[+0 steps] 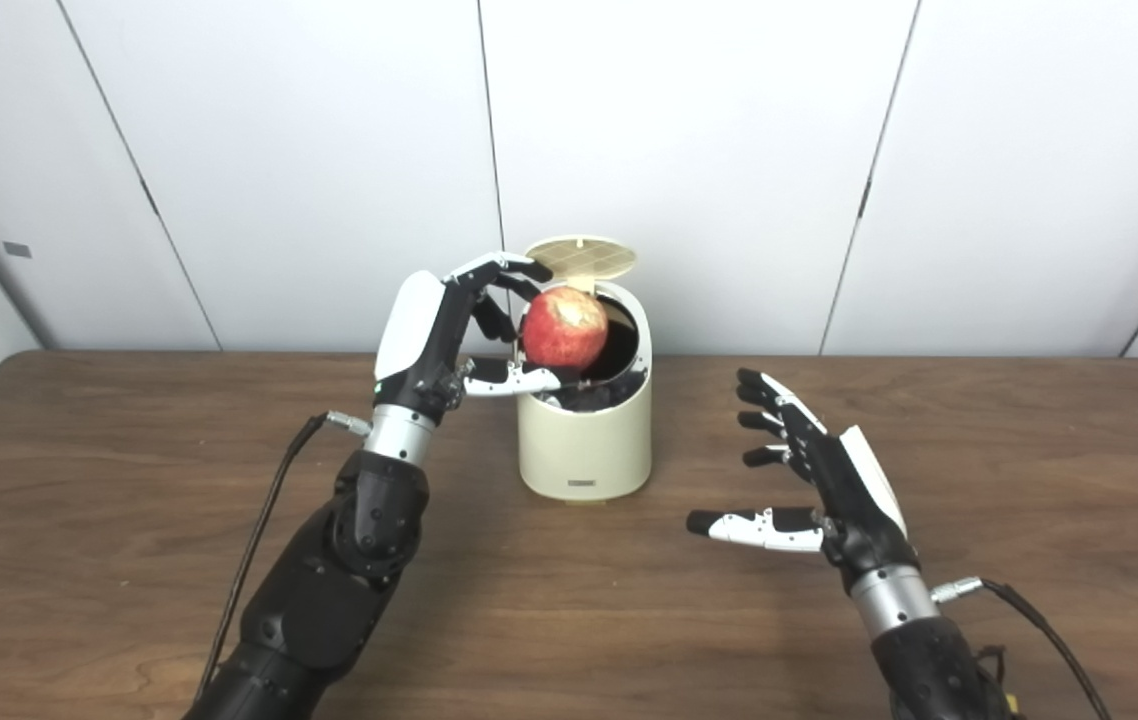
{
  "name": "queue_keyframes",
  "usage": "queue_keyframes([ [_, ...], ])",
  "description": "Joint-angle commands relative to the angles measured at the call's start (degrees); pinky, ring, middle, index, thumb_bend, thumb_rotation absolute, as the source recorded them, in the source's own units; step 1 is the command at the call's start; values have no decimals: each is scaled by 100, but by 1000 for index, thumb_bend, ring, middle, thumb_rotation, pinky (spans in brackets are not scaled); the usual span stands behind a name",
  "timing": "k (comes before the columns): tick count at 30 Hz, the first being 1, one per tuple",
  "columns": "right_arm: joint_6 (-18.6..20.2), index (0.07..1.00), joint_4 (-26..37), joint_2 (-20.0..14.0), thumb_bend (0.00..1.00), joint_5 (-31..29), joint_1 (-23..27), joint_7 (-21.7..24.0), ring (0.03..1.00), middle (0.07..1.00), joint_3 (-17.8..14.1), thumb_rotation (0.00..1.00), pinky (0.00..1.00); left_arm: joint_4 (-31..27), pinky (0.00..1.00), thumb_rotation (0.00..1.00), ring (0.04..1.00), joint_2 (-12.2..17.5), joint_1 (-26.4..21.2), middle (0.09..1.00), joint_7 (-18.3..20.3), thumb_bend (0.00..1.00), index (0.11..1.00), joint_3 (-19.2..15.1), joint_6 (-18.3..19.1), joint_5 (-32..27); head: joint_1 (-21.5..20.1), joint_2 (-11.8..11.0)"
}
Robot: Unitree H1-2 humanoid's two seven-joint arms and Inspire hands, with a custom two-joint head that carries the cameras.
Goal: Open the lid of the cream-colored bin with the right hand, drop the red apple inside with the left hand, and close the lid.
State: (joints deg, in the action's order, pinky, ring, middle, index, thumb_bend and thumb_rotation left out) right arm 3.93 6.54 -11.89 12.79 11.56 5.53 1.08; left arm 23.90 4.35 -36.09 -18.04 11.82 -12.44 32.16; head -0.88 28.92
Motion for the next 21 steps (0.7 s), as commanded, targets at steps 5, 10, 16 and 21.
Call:
queue_keyframes([
  [5,-149,889,148,-74,717,-47,159,-35,827,887,-32,133,652,-97,419,113,521,25,-202,619,13,919,719,24,-25,43,4,11],
  [10,-158,887,138,-59,722,-64,168,-46,828,884,-35,129,668,-126,415,111,515,28,-193,613,9,920,717,22,-10,52,-3,16],
  [16,-146,887,171,-76,718,-31,155,-42,826,885,-29,129,651,-158,410,110,509,19,-176,611,-4,917,713,25,-2,65,4,30],
  [21,-168,883,139,-68,725,-51,146,-56,826,883,-40,127,662,-142,391,61,485,22,-134,600,-21,864,638,-27,-359,-174,14,14],
])
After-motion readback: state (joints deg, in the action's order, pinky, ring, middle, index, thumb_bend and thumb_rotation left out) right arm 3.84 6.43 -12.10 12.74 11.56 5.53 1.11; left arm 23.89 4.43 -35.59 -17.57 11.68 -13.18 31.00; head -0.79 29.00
